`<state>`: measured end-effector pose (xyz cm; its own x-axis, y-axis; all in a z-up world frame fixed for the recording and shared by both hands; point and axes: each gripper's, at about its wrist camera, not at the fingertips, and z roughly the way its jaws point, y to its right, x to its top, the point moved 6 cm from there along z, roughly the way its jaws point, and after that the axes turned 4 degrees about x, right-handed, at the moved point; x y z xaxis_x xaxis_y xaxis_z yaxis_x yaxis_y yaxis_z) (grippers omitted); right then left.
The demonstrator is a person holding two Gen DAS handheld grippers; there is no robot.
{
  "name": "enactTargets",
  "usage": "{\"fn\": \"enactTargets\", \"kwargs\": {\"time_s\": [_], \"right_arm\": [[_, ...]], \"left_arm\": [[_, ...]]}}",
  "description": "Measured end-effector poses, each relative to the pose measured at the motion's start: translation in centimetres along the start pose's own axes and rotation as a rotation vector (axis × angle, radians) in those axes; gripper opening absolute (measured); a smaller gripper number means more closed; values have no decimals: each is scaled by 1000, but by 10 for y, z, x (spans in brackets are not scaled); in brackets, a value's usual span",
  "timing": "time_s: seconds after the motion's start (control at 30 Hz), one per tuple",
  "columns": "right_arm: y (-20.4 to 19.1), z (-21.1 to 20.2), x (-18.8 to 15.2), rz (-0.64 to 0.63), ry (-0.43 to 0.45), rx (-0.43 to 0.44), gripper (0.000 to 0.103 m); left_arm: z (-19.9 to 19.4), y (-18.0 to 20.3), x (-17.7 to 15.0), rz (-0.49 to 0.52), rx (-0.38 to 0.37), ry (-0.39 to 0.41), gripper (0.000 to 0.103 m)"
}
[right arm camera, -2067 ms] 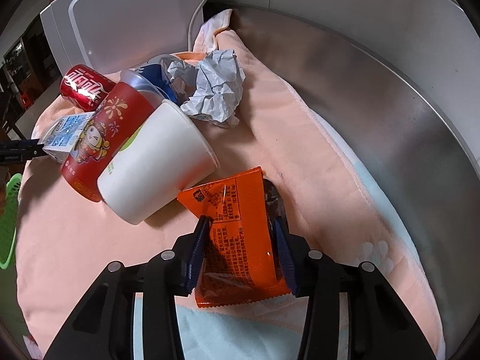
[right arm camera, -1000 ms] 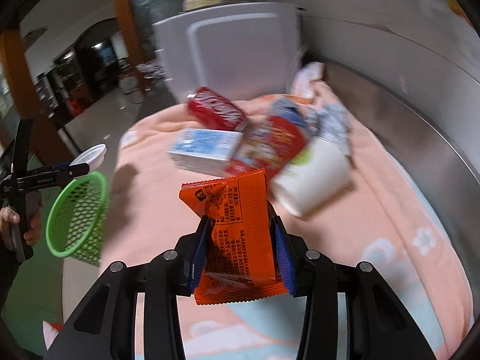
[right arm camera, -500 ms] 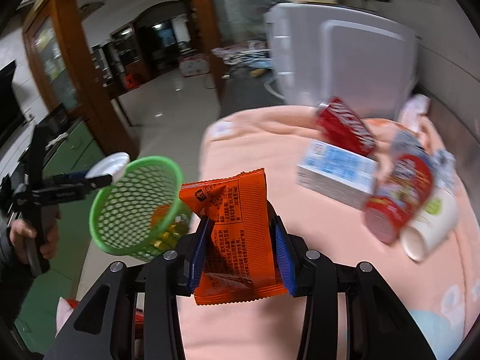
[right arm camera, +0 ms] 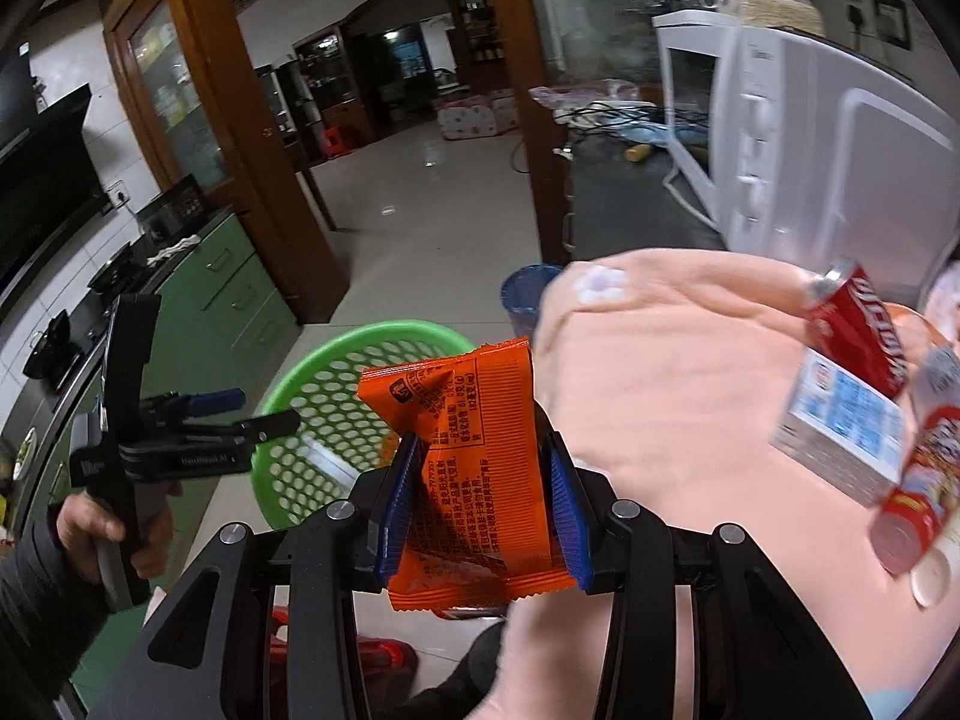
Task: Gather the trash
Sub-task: 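Carry the lid and orange packet over the green wastebasket and open both grippers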
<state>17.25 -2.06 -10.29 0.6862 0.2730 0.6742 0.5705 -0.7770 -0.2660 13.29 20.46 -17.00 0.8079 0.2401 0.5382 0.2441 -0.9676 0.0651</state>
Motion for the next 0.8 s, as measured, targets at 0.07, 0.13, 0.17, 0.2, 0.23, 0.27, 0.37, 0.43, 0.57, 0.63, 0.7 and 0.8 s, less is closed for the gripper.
{"fn": "enactTargets", "kwargs": {"time_s": [0.07, 0.13, 0.17, 0.2, 0.23, 0.27, 0.37, 0.43, 0.57, 0.63, 0.7, 0.8], "right_arm": [[-8, 9, 4, -8, -7, 15, 40], [-13, 18, 7, -10, -15, 27, 40], [-16, 23, 9, -10, -21, 36, 40], [-19, 27, 9, -10, -26, 42, 40], [-22, 32, 10, -11, -31, 48, 41], [-24, 37, 11, -11, -37, 53, 41], [-34, 51, 10, -6, -54, 75, 41], [-39, 60, 11, -8, -63, 78, 41], [-45, 72, 10, -2, -83, 91, 41], [-46, 78, 9, 5, -92, 102, 48], [-49, 81, 9, 11, -92, 114, 55], [-52, 82, 10, 19, -87, 131, 63]], "left_arm": [[-1, -5, -1, -15, 0, 1, 91], [-3, -9, -2, -29, 5, 1, 91], [-4, -12, -3, -36, 6, 2, 92], [-5, -14, -3, -41, 7, 2, 92], [-6, -18, -4, -49, 10, 4, 93], [-7, -20, -5, -54, 11, 5, 93], [-10, -27, -6, -75, 13, 9, 94], [-11, -31, -7, -86, 17, 9, 94], [-14, -35, -8, -98, 20, 12, 95], [-17, -38, -9, -104, 21, 16, 95], [-18, -39, -9, -108, 22, 17, 95], [-19, -42, -8, -113, 25, 19, 96]]}}
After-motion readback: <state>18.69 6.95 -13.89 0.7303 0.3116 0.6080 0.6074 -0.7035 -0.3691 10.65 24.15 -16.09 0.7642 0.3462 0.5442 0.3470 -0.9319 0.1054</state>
